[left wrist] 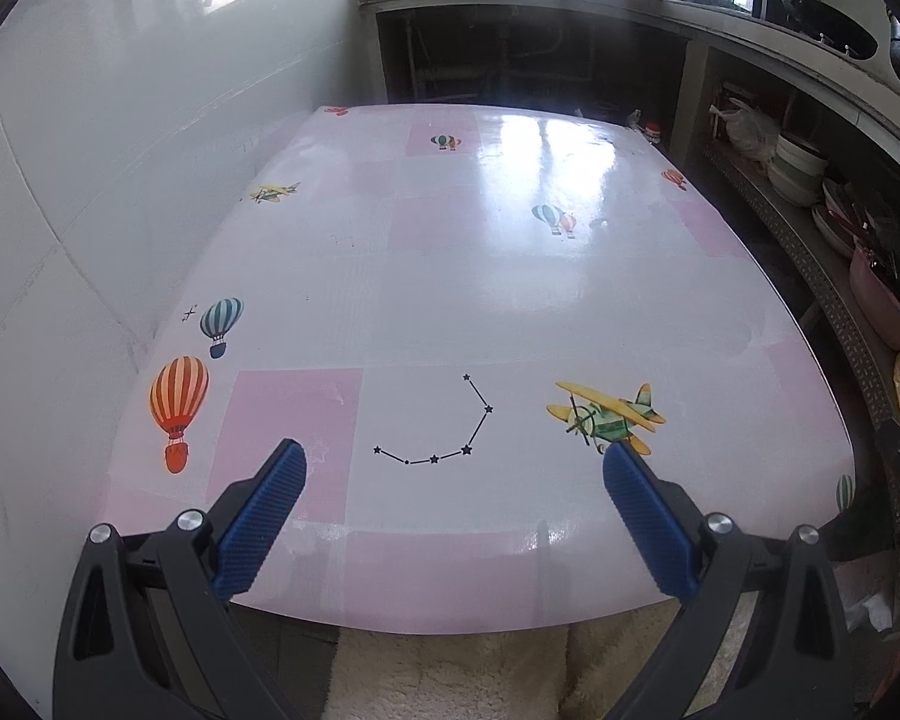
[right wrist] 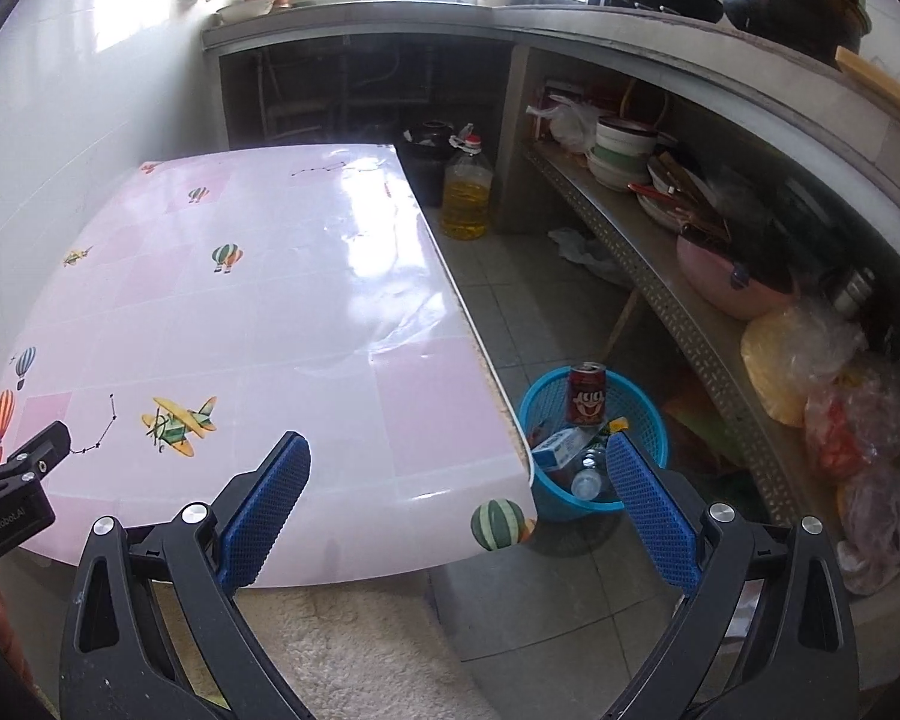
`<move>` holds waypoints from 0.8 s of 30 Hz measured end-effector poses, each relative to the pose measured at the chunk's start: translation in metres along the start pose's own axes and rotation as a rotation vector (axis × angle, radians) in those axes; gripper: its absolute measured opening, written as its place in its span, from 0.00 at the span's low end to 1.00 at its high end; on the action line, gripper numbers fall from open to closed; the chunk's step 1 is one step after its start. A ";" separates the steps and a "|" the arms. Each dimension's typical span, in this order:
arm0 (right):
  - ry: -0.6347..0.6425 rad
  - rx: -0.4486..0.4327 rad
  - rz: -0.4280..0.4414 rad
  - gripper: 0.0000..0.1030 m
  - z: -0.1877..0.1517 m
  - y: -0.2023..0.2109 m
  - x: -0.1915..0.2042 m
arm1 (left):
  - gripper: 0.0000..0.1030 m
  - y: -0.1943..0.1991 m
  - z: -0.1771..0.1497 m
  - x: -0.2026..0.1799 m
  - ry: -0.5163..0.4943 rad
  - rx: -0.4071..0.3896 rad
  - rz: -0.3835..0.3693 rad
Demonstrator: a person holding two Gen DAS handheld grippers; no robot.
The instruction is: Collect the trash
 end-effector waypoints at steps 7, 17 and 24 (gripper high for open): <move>-0.016 -0.001 -0.008 0.92 0.000 -0.001 -0.006 | 0.95 0.007 0.007 -0.003 -0.006 -0.030 0.002; -0.030 -0.003 -0.013 0.92 -0.002 0.000 -0.011 | 0.94 0.010 0.010 -0.006 -0.008 -0.031 -0.009; -0.037 -0.007 -0.017 0.92 -0.003 0.002 -0.014 | 0.95 0.013 0.010 -0.011 -0.014 -0.034 -0.015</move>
Point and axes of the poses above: each gripper's, at about its wrist camera, not at the fingertips, and y roughly against the way its jaws point, x to its left, z to its top, the point moved 4 cm from there along -y, roughly the way its jaws point, and after that the axes turned 2 degrees about -x, right-handed, at the moved point
